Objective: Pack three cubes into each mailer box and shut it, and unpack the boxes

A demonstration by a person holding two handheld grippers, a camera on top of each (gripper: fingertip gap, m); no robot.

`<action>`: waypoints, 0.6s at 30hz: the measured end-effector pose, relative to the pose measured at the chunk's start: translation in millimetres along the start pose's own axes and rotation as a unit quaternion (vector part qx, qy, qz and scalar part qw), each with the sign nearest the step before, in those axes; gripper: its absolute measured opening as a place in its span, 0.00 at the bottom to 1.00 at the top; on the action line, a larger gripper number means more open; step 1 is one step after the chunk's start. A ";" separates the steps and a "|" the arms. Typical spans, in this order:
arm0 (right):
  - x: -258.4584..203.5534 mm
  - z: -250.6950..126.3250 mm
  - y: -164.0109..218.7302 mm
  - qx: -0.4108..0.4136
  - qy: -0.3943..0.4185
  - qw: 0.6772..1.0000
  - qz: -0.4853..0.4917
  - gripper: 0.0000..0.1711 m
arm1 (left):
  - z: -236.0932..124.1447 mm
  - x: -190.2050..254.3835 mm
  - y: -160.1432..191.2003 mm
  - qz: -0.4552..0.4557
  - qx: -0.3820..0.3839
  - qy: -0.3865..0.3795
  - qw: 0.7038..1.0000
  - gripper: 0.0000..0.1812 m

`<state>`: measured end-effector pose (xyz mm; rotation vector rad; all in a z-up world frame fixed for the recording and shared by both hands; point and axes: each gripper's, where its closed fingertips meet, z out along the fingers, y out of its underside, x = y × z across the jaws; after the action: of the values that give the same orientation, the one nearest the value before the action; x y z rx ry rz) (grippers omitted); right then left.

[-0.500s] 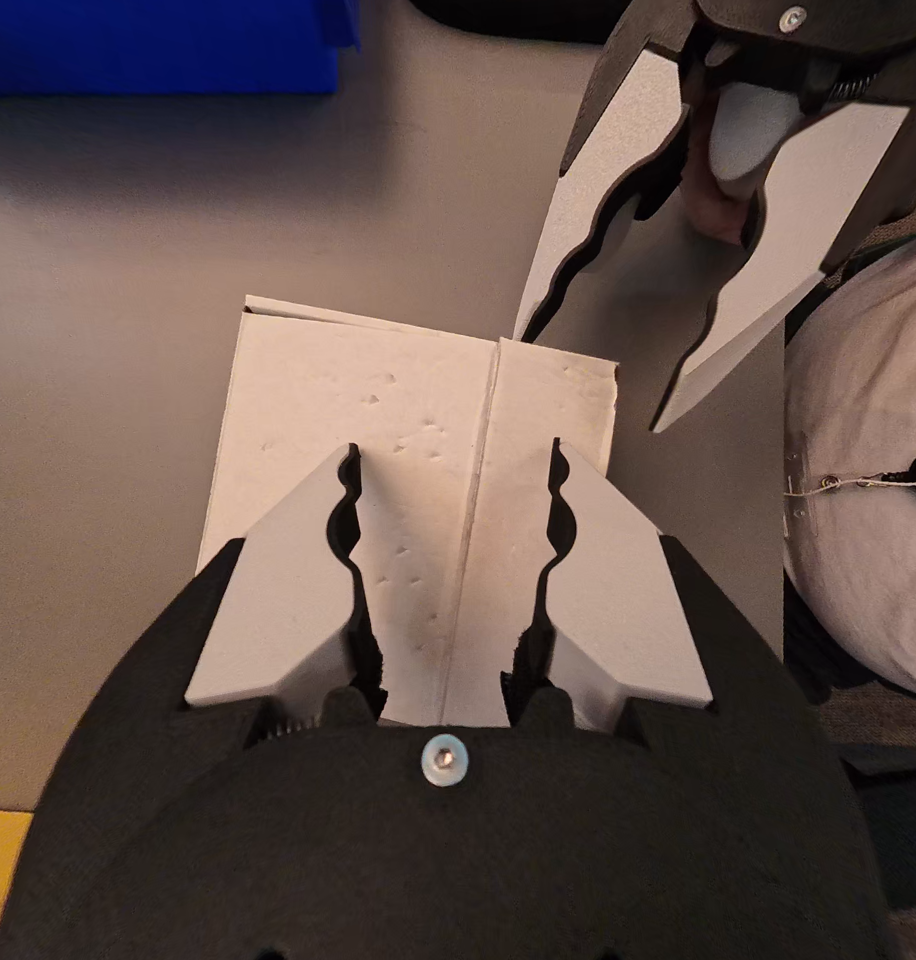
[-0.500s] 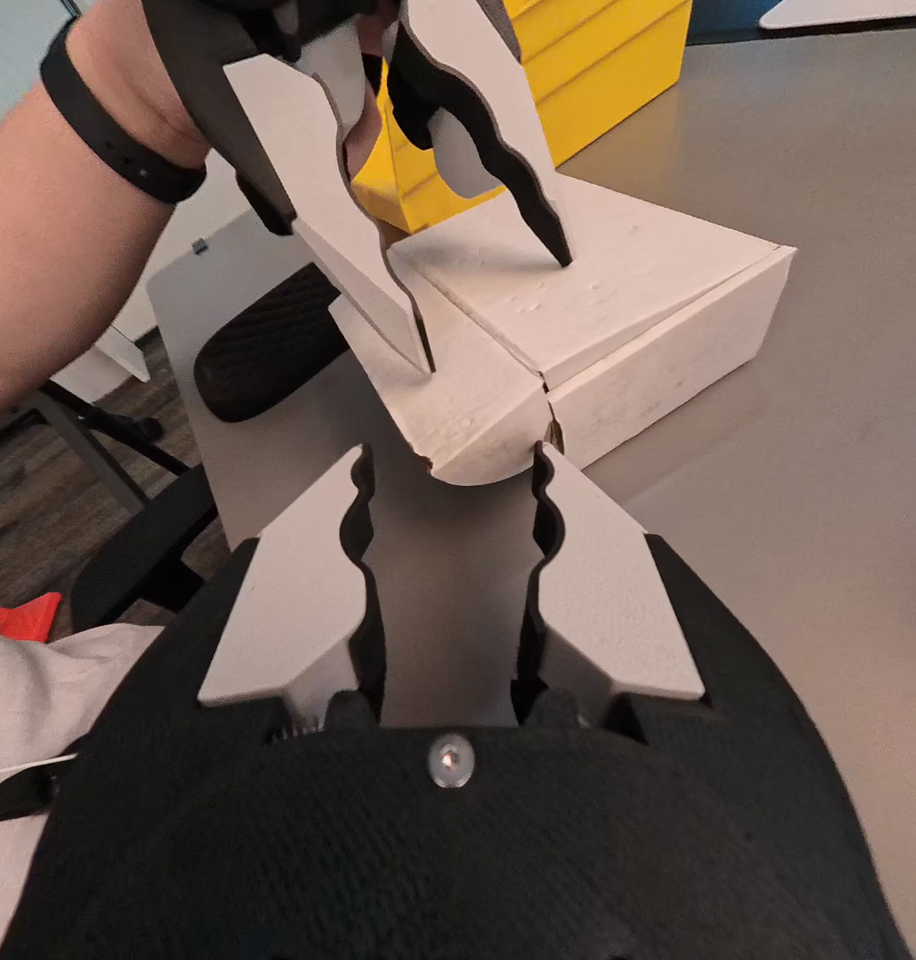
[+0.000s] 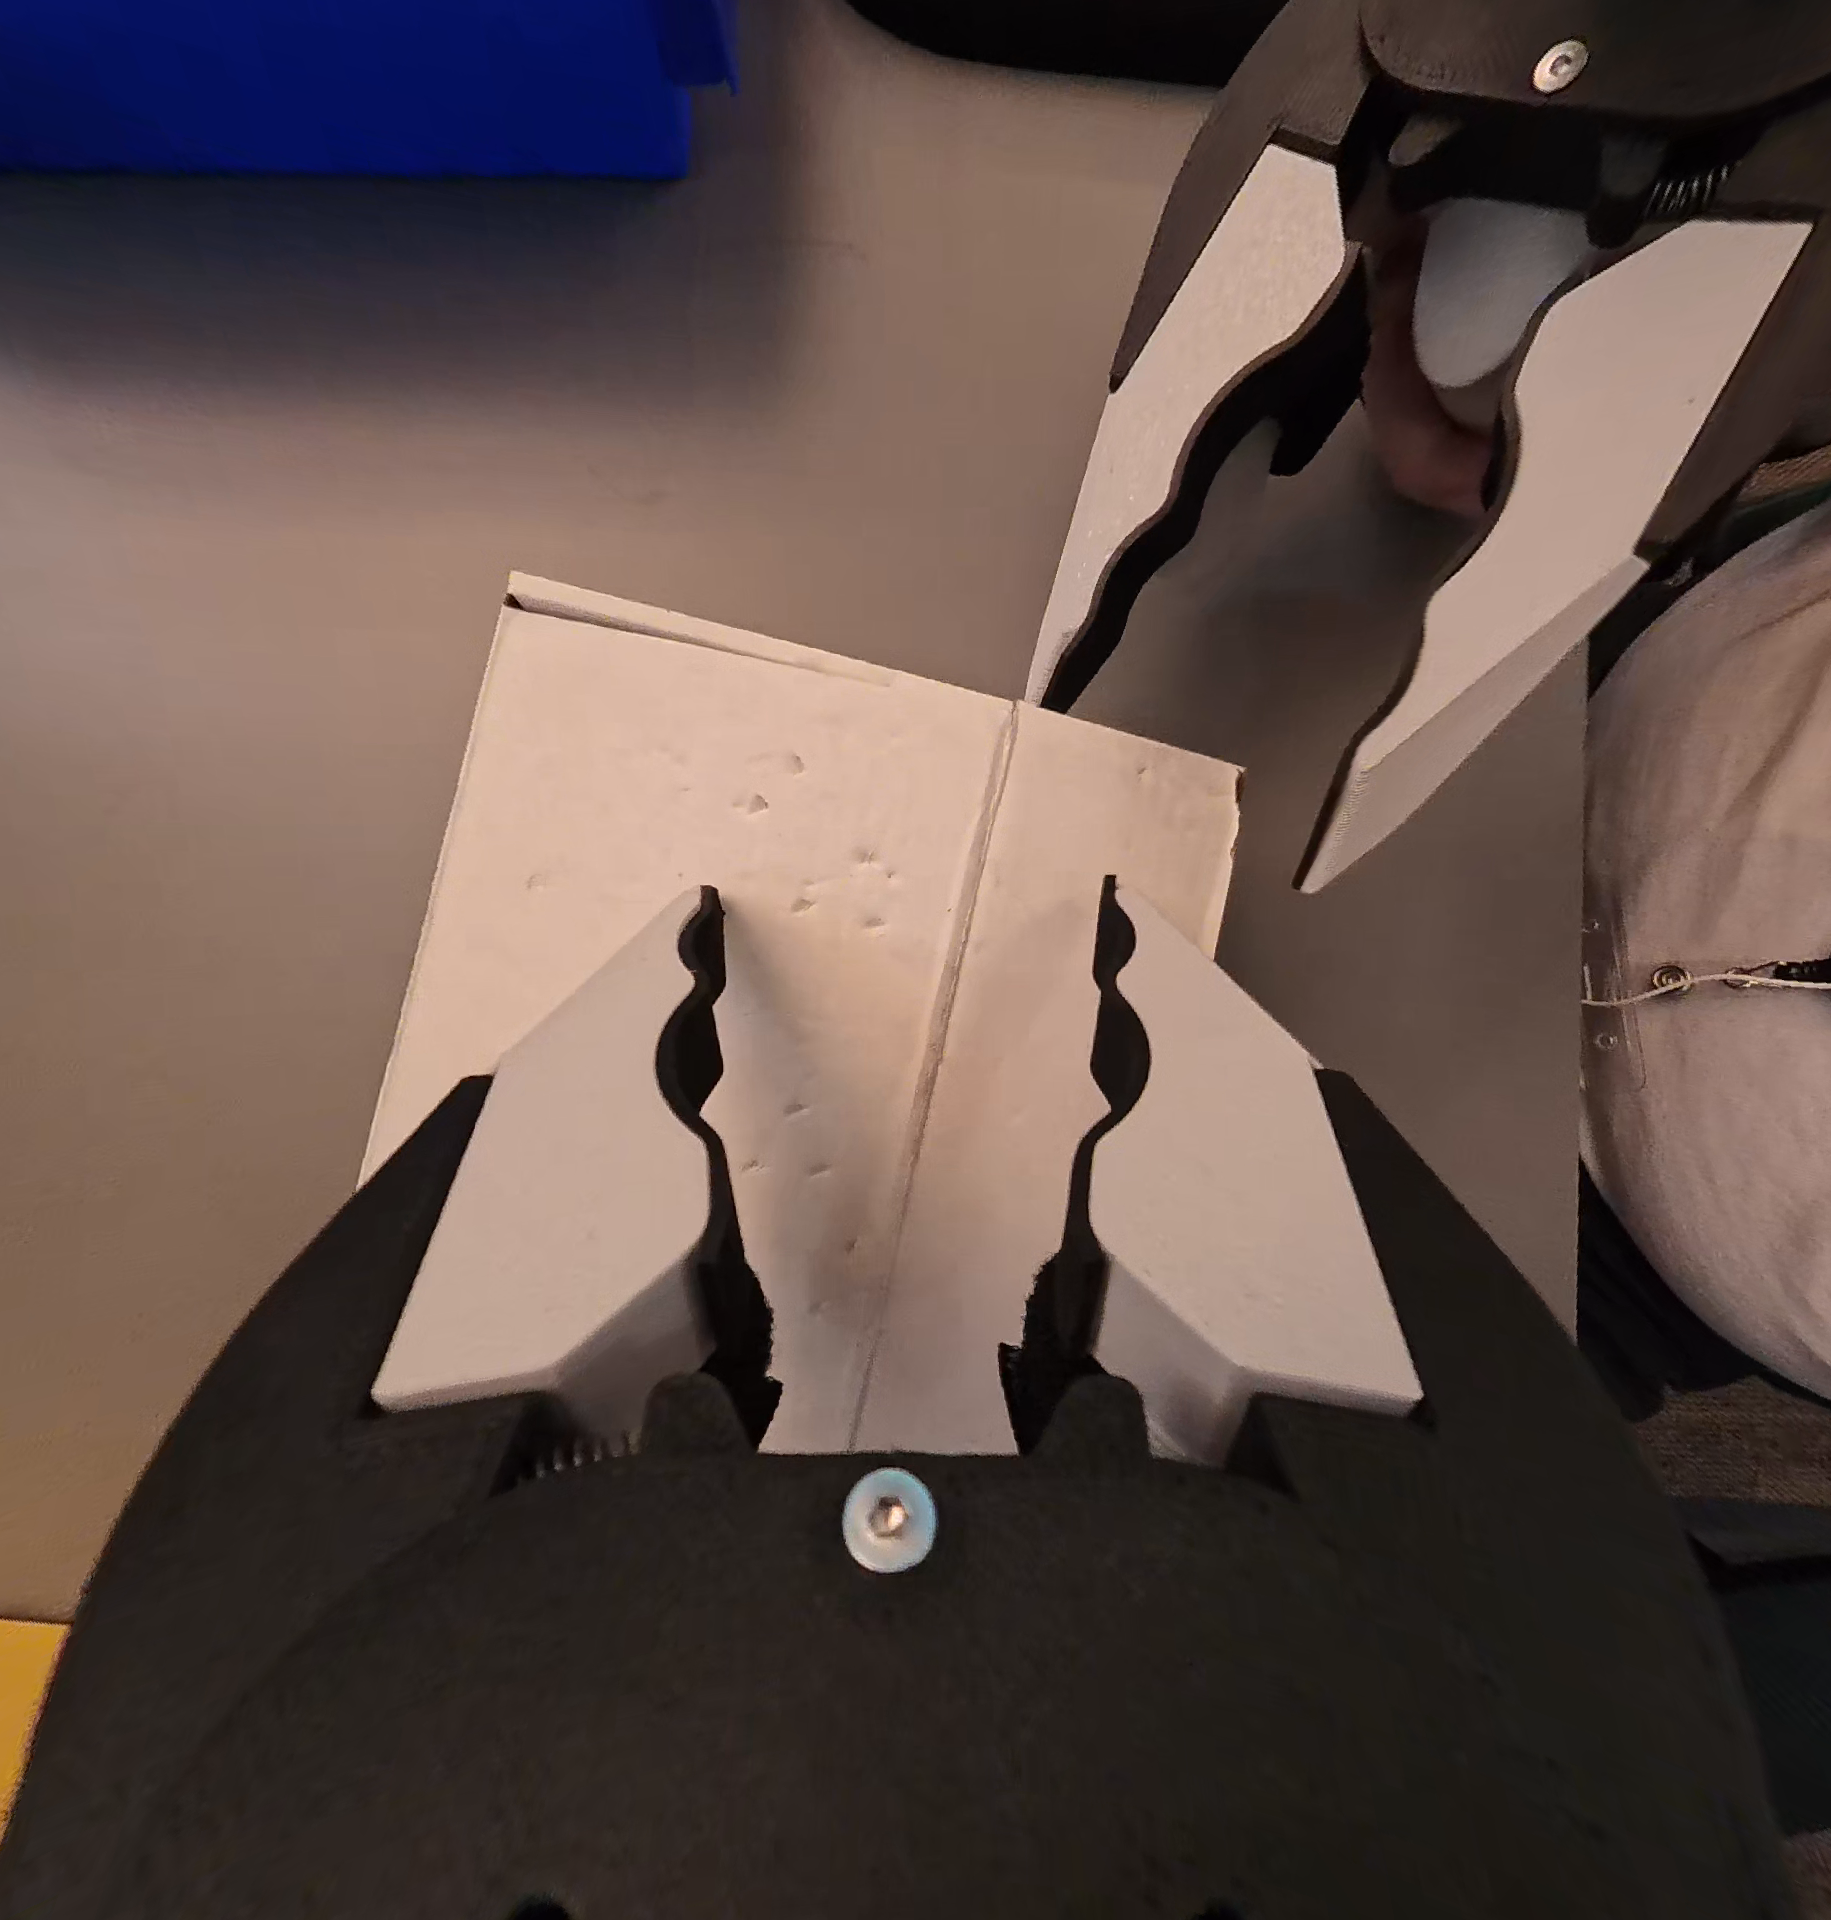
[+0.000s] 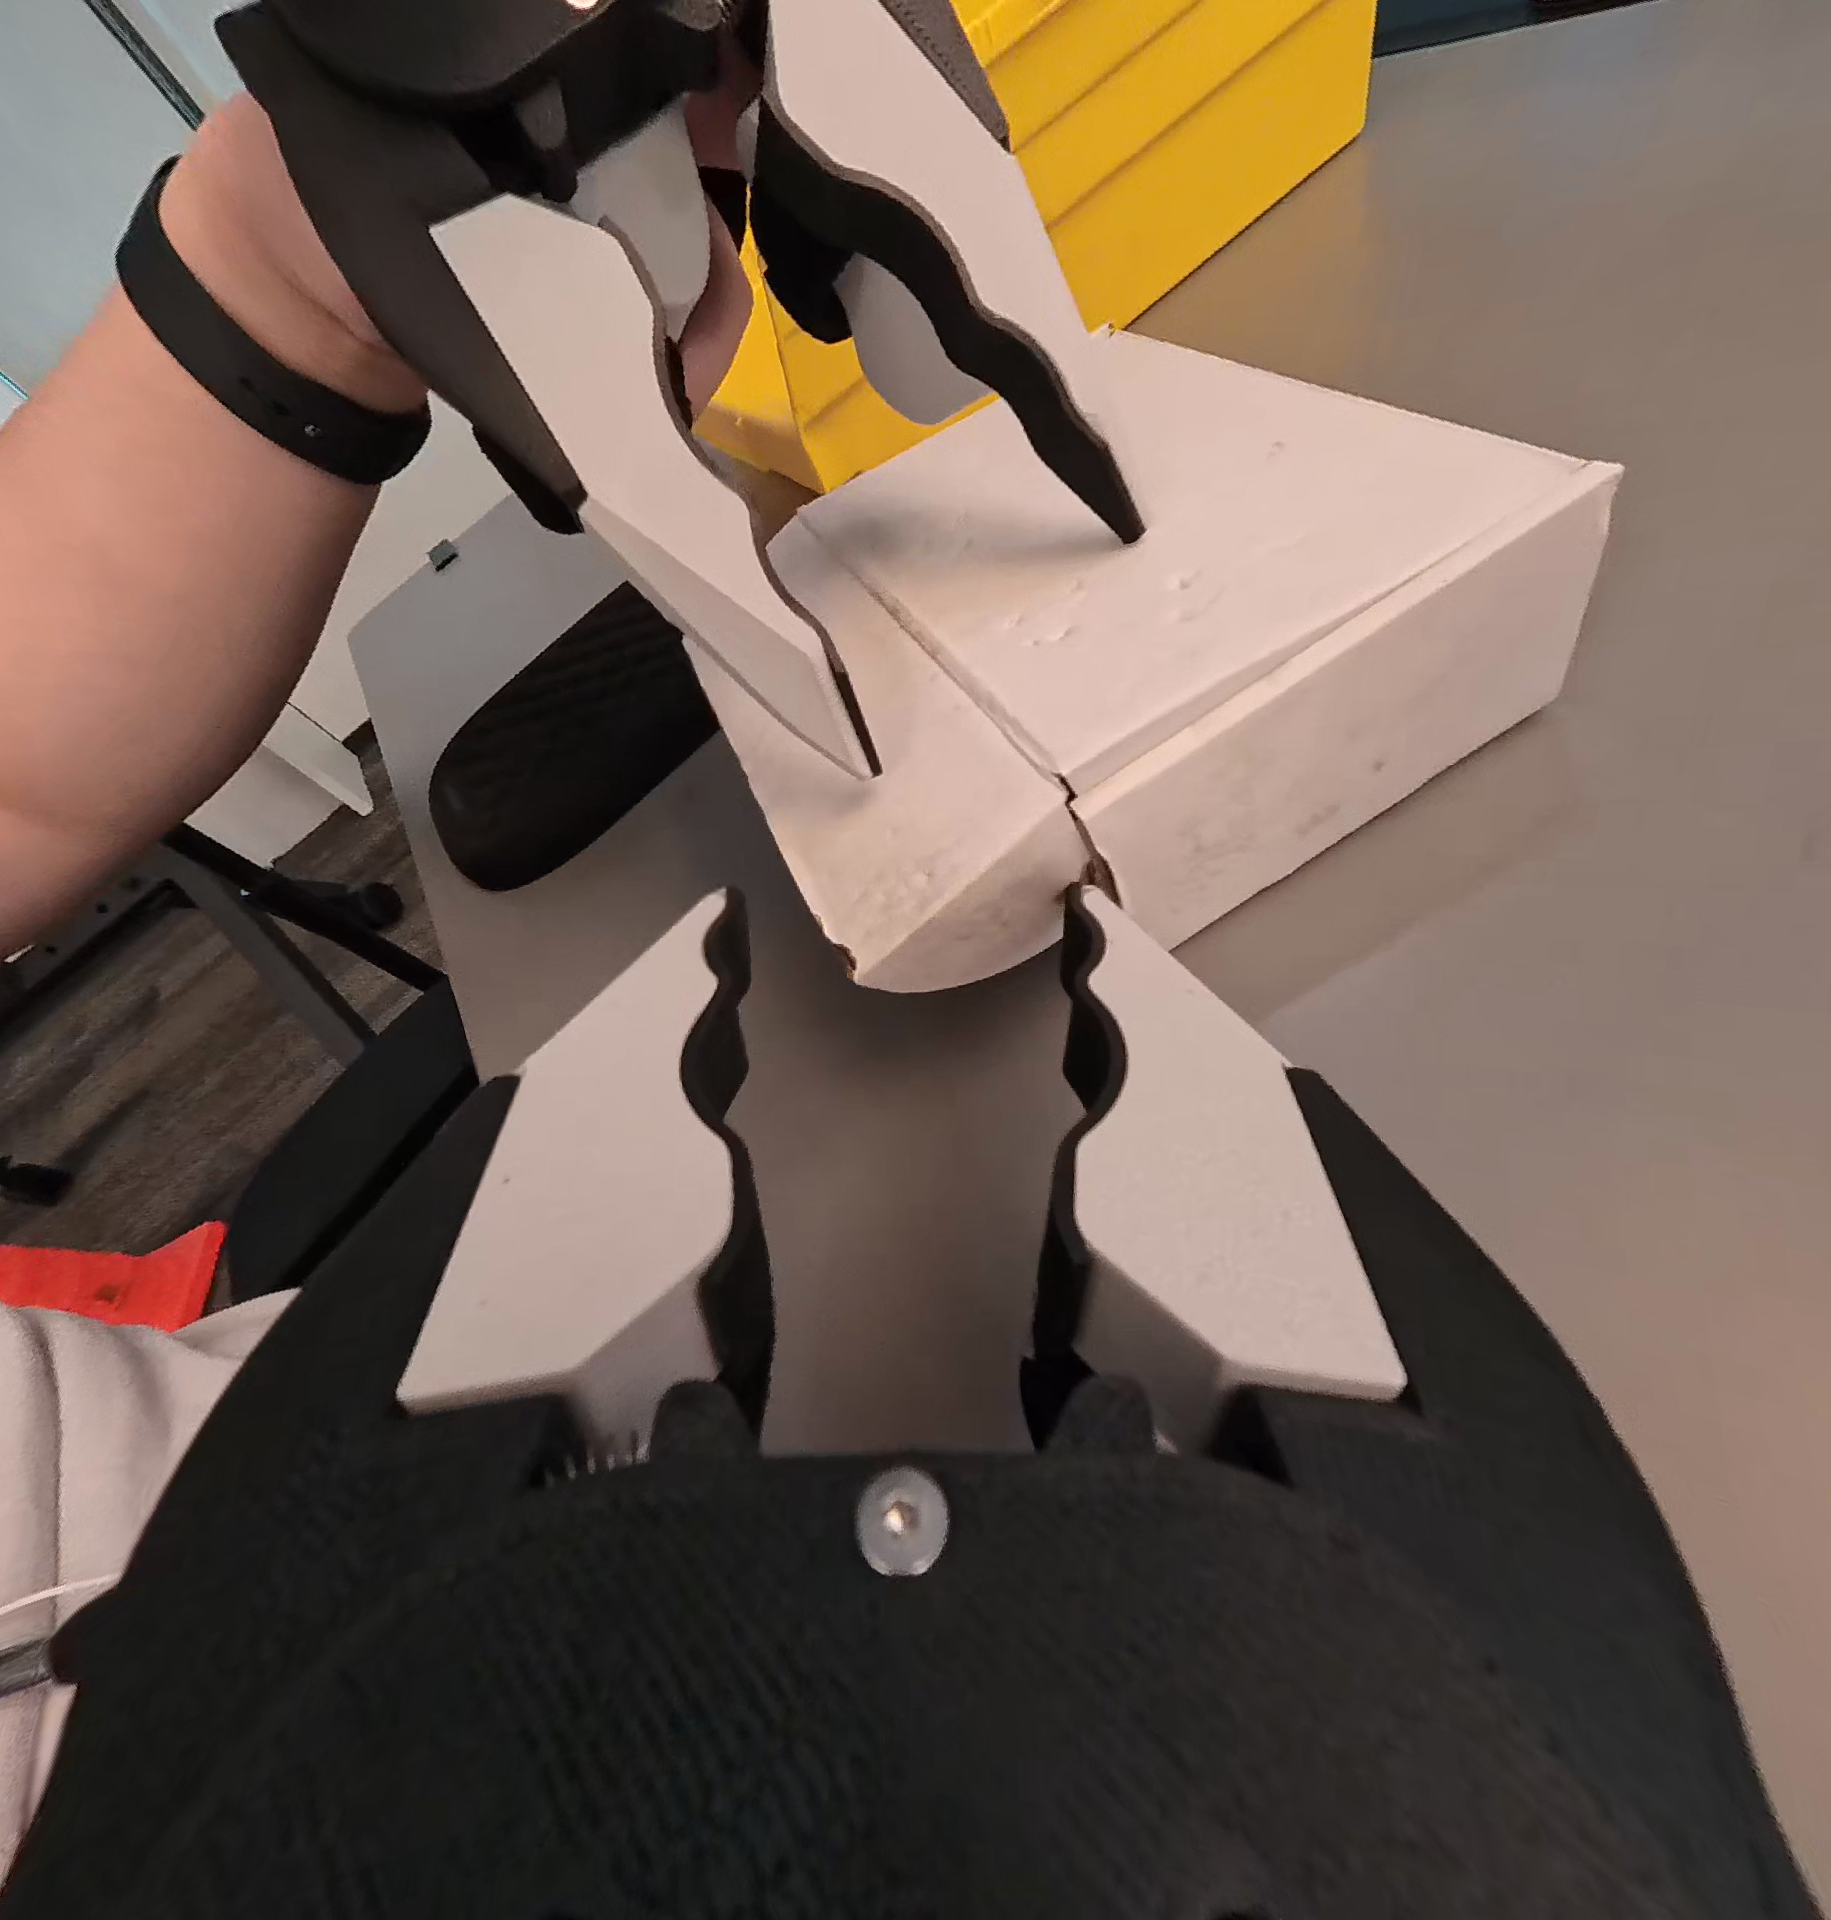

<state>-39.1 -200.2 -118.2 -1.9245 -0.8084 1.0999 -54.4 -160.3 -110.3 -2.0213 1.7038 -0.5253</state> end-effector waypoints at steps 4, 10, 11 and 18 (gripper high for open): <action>0.8 1.3 1.0 -0.002 0.017 0.999 -0.026 0.35 | 0.9 -1.0 0.7 0.009 -0.004 -0.010 1.000 0.38; 4.7 2.0 0.8 -0.007 0.031 0.999 -0.032 0.32 | 1.5 -1.5 0.8 0.010 -0.004 -0.016 1.000 0.38; 5.6 1.5 0.9 -0.007 0.033 0.999 -0.030 0.31 | 1.6 -1.5 0.9 0.011 -0.004 -0.018 1.000 0.38; 8.9 1.9 3.5 -0.013 0.045 0.998 -0.038 0.26 | 3.1 -1.6 2.4 0.020 -0.006 -0.027 0.999 0.38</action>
<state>-36.4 -194.2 -125.4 -1.9343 -0.8418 0.9553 -55.0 -158.7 -114.2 -1.9874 1.7158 -0.4433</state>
